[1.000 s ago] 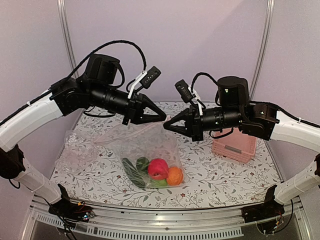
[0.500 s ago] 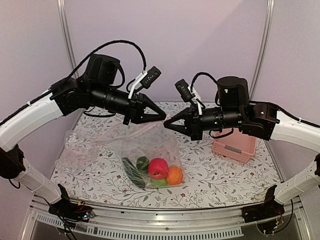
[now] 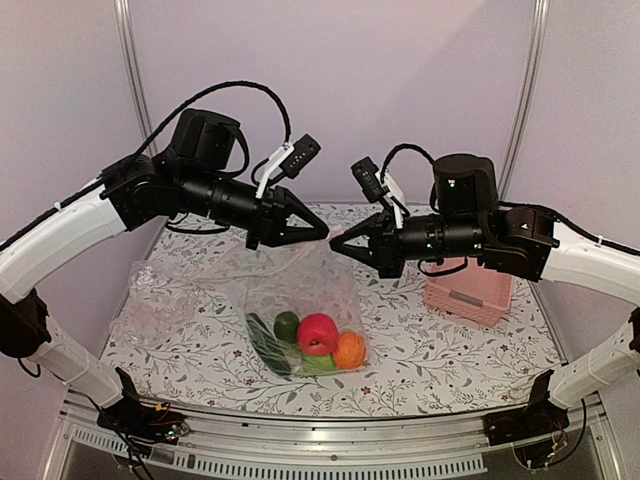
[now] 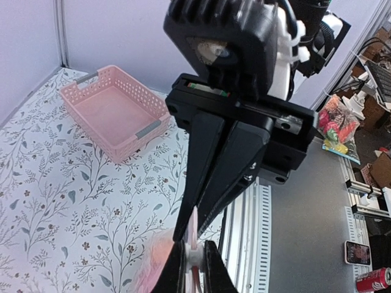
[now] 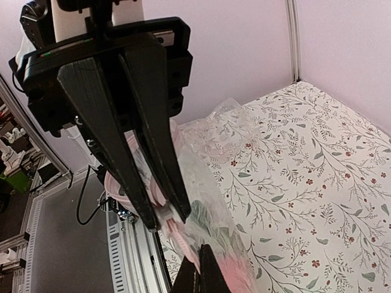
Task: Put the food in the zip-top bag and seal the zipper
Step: Zip the zipper of the food storage bag.
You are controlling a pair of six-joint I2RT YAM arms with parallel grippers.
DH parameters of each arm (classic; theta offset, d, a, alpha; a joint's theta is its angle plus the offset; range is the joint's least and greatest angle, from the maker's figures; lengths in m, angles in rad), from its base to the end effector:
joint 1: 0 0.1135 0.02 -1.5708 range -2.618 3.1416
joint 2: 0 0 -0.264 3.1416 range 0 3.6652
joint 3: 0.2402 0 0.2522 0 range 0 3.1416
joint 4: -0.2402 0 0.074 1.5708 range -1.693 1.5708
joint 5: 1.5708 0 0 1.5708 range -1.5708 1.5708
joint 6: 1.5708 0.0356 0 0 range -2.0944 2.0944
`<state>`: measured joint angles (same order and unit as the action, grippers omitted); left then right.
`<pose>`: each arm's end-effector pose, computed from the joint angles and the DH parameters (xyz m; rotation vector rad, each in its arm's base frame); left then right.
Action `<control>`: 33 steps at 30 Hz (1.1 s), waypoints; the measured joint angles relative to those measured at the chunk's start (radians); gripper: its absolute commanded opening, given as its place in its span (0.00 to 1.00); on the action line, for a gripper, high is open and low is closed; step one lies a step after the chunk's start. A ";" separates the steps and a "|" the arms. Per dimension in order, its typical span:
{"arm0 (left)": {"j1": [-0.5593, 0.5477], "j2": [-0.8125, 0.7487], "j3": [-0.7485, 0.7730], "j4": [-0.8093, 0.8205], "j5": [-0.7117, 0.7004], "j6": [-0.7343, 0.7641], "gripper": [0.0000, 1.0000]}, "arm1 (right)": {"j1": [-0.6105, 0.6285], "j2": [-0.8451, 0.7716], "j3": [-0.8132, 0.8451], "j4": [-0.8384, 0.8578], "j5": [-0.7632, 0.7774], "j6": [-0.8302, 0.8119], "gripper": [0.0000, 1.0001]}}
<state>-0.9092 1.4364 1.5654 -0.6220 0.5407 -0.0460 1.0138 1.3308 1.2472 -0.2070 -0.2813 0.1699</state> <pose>0.1772 -0.2574 0.4167 1.2283 1.8115 -1.1249 0.1555 0.2684 0.3783 -1.0029 1.7236 1.0569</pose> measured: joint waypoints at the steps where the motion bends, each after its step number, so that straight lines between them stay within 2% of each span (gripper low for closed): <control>1: 0.002 0.000 0.000 -0.004 -0.003 0.002 0.00 | 0.000 0.000 0.000 -0.002 0.008 0.001 0.00; 18: 0.026 0.000 0.000 -0.047 -0.038 0.032 0.00 | -0.010 0.000 0.000 -0.019 0.094 0.048 0.00; 33: 0.047 0.000 0.000 -0.105 -0.080 0.058 0.00 | -0.076 0.000 0.003 -0.064 0.144 0.121 0.00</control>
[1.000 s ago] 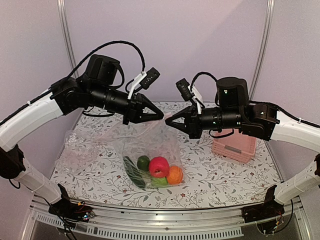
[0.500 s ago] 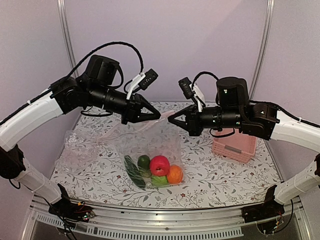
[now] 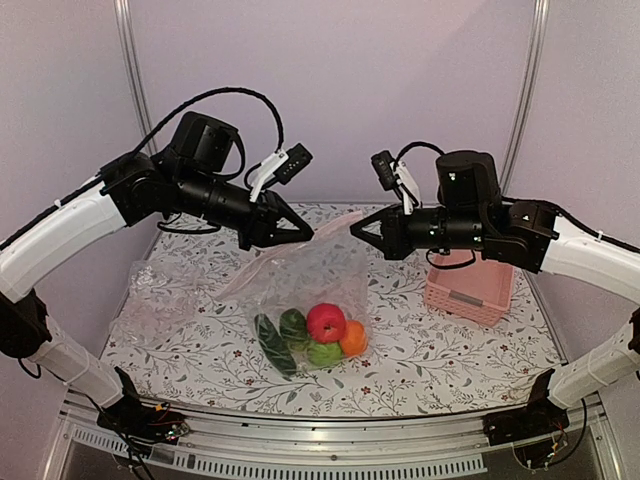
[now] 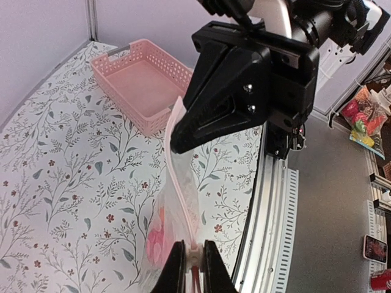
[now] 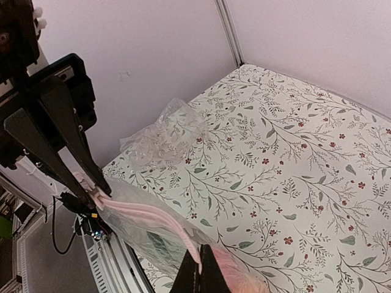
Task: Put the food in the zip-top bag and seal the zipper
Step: Zip the zipper of the food storage bag.
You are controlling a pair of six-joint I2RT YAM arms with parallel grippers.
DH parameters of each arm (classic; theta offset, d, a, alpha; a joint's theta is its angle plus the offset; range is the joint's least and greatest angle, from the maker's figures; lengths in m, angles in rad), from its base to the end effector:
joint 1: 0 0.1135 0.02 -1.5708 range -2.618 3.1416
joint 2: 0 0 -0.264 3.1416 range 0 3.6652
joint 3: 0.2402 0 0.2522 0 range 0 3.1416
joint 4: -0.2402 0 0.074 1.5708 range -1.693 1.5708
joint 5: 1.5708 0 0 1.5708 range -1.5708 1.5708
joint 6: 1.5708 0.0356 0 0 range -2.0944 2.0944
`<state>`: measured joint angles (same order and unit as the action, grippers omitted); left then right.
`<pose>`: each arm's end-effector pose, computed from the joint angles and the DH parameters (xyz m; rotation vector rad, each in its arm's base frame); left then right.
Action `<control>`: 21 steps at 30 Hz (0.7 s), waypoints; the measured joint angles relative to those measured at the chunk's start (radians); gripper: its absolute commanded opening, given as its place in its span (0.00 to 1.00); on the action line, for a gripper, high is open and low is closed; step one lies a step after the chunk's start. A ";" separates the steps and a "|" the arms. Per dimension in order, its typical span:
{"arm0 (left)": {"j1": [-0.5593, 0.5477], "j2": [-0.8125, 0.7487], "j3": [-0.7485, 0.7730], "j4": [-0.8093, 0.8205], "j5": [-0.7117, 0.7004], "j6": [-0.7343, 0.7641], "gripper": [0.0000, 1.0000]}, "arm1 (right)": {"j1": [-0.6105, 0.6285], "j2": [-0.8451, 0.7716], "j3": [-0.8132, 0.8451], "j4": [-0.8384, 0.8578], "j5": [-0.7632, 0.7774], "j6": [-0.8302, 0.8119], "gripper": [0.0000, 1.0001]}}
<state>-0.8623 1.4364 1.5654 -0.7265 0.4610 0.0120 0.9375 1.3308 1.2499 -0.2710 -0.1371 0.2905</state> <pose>0.1880 -0.2437 0.4066 1.2052 1.9194 -0.9716 0.1788 0.2518 0.3723 -0.7401 1.9003 0.9336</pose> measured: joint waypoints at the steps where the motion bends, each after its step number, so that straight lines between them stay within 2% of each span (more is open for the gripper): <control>1: 0.002 0.000 0.000 -0.003 -0.002 0.002 0.00 | -0.005 0.000 0.000 -0.003 0.003 0.004 0.00; 21: 0.019 -0.016 -0.006 -0.058 -0.036 0.023 0.00 | -0.048 0.000 0.013 -0.068 0.078 0.043 0.00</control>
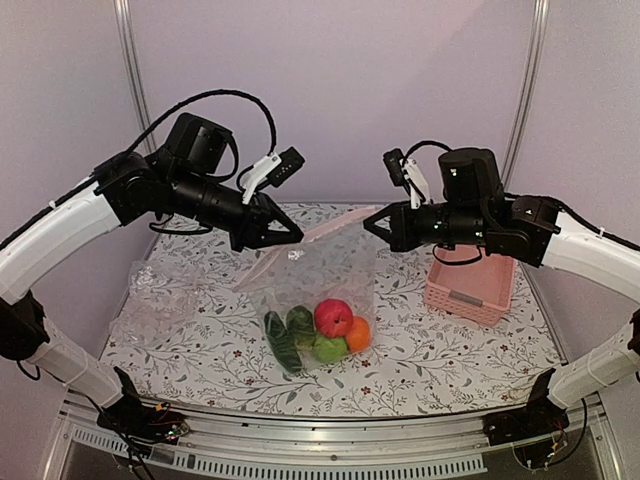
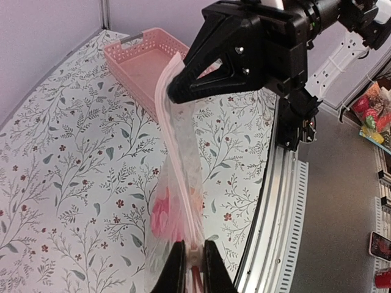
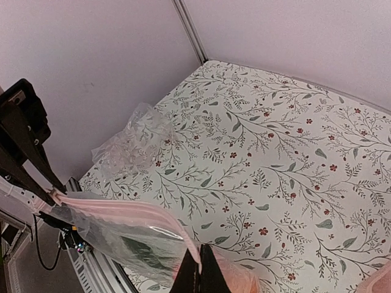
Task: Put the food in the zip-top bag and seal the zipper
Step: Zip the zipper of the food storage bag.
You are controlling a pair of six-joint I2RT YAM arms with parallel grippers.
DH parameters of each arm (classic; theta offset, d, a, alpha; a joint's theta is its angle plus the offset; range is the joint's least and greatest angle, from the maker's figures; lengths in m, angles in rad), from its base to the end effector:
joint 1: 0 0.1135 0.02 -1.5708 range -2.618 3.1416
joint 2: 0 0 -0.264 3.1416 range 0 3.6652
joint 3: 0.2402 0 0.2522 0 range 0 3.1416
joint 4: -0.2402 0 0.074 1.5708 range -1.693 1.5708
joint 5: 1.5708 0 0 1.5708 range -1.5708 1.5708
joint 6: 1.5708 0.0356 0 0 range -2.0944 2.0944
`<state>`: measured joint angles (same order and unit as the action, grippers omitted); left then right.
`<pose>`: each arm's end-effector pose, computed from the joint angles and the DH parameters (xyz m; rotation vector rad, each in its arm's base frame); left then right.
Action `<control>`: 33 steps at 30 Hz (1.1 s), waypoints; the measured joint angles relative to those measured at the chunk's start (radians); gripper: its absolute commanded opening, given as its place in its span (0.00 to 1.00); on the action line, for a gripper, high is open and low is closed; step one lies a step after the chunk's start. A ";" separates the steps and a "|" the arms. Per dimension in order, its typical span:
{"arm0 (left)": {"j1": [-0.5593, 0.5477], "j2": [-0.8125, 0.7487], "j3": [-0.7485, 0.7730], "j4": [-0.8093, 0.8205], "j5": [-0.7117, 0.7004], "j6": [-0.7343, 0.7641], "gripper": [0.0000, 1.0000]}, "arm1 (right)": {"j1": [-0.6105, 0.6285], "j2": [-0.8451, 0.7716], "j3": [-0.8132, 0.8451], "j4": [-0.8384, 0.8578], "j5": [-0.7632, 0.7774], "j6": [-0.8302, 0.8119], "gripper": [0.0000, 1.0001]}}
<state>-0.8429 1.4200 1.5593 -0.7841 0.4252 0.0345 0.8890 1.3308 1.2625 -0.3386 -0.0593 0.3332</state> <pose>0.1884 -0.2335 0.4040 1.1964 1.9689 -0.9043 0.1914 0.2392 0.3697 -0.6090 1.9871 0.8349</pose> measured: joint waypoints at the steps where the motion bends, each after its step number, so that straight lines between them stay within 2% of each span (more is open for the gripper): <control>1: 0.002 -0.004 -0.001 -0.002 -0.001 0.000 0.00 | -0.002 0.000 0.002 -0.002 0.003 0.002 0.00; 33: 0.047 -0.085 -0.051 -0.047 -0.035 0.003 0.00 | -0.072 -0.036 0.003 -0.057 0.080 0.035 0.00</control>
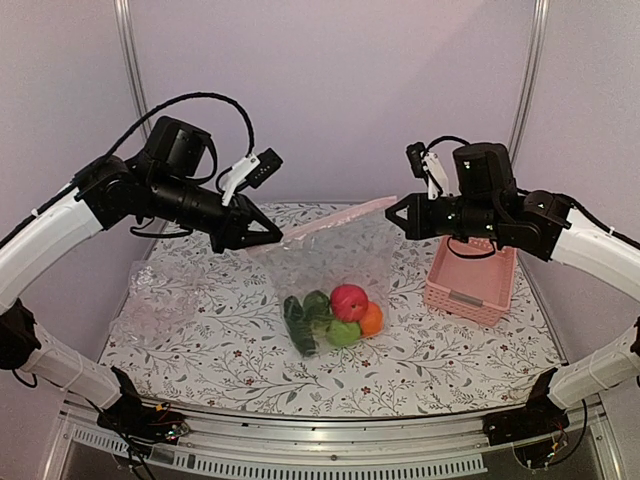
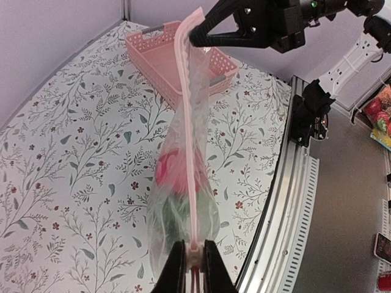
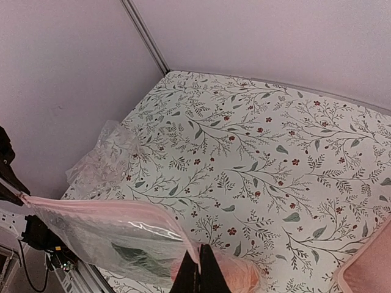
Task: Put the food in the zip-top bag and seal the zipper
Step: Zip the zipper of the food storage bag.
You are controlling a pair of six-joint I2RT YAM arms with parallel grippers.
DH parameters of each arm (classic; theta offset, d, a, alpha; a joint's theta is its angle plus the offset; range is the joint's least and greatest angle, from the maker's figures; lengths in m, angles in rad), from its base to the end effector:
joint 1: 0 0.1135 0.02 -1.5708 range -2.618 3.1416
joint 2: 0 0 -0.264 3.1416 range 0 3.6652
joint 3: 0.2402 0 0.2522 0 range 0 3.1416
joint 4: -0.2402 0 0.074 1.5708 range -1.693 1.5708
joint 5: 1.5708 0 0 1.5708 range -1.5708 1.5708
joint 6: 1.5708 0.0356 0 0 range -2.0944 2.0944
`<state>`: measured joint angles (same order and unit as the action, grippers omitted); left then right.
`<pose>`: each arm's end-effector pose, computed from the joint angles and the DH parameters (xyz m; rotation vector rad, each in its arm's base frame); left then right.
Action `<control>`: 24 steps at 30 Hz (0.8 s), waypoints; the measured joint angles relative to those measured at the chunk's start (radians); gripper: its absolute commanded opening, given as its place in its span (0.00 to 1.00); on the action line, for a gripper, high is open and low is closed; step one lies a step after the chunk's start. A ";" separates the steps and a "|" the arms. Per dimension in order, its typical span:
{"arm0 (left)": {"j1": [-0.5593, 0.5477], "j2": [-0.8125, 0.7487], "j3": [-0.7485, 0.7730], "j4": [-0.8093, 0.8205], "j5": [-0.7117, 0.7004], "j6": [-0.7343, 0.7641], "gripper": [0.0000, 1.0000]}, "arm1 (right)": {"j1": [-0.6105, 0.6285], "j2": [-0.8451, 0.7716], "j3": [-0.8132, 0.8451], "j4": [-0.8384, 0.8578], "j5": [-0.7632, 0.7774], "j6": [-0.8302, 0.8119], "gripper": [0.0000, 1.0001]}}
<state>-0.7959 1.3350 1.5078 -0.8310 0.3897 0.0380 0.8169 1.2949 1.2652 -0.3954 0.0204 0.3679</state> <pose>0.1820 -0.2052 0.4060 1.1328 2.0086 -0.8376 0.2021 0.2142 0.3750 -0.4483 2.0246 0.7292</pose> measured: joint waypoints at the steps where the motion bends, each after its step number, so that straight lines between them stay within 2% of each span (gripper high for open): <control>1: 0.002 -0.001 -0.003 -0.001 -0.002 0.000 0.00 | -0.002 -0.001 0.000 -0.002 0.002 0.002 0.00; 24: 0.068 -0.028 -0.030 0.006 -0.001 0.004 0.00 | -0.036 -0.040 0.000 -0.052 0.041 0.014 0.00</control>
<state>-0.7284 1.3071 1.4780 -0.8249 0.3889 0.0422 0.7811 1.2545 1.2648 -0.4477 0.0612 0.3820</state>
